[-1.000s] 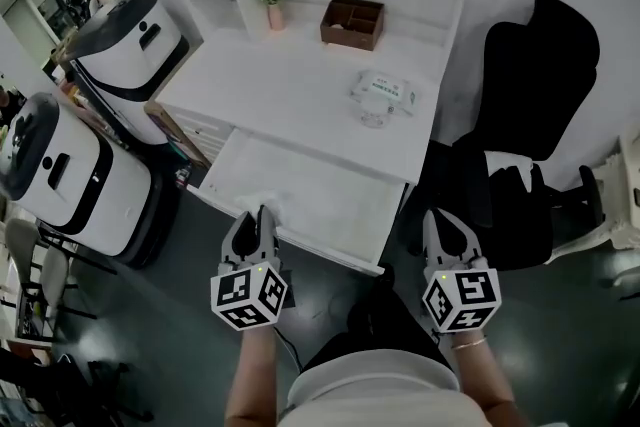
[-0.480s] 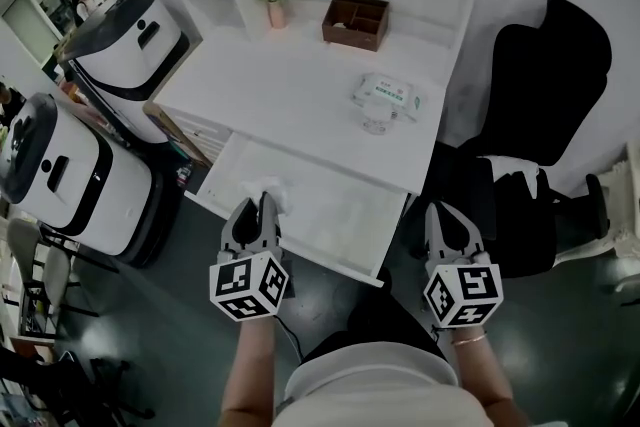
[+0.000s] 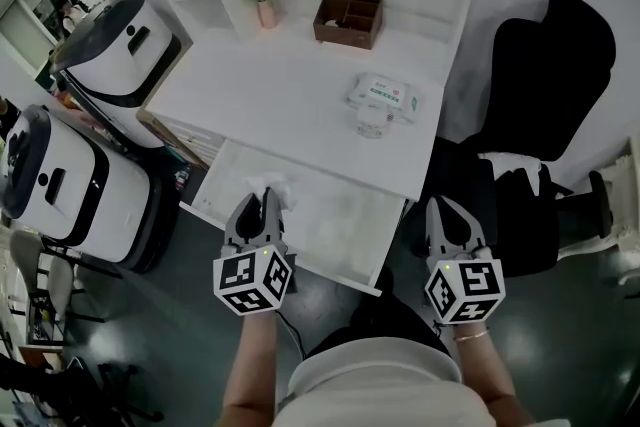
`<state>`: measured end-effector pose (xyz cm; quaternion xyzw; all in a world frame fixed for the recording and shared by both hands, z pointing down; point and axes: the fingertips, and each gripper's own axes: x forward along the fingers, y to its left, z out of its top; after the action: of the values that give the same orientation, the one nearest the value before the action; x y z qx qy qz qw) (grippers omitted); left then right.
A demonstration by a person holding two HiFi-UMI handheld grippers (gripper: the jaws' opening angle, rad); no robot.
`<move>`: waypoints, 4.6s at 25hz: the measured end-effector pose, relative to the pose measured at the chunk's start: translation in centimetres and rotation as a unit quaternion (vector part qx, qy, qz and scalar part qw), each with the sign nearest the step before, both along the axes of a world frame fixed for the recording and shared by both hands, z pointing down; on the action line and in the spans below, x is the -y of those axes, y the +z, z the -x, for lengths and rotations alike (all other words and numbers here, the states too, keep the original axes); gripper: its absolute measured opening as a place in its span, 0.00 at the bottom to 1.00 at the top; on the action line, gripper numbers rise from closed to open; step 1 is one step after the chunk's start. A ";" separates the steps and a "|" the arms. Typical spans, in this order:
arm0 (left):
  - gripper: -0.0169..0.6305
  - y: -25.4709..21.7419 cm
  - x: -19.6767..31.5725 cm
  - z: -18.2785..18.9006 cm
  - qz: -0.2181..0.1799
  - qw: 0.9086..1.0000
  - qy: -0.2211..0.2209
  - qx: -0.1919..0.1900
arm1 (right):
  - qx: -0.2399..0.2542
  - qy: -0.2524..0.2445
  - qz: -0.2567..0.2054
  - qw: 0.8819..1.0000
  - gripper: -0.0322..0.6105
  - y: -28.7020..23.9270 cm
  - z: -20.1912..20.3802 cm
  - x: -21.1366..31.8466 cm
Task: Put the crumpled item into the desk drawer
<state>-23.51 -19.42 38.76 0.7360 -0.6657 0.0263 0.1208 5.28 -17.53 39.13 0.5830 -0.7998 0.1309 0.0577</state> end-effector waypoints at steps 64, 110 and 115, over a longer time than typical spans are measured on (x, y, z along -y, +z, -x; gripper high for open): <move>0.11 28.8 6.2 -11.6 0.358 0.912 0.159 0.125 | -0.007 0.031 0.060 0.998 0.05 4.1 -4.1 5.1; 0.33 31.0 6.1 -10.2 0.415 0.893 0.146 0.098 | -0.002 0.024 0.073 0.997 0.05 4.9 -4.5 5.5; 0.31 29.3 6.7 -10.1 0.385 0.905 0.142 0.108 | -0.001 0.018 0.071 0.997 0.05 4.8 -4.0 5.5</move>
<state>-13.39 -26.13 68.08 0.7112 -0.5015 0.3769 0.3174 9.24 -23.08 43.96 0.5916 -0.7778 0.1882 0.0976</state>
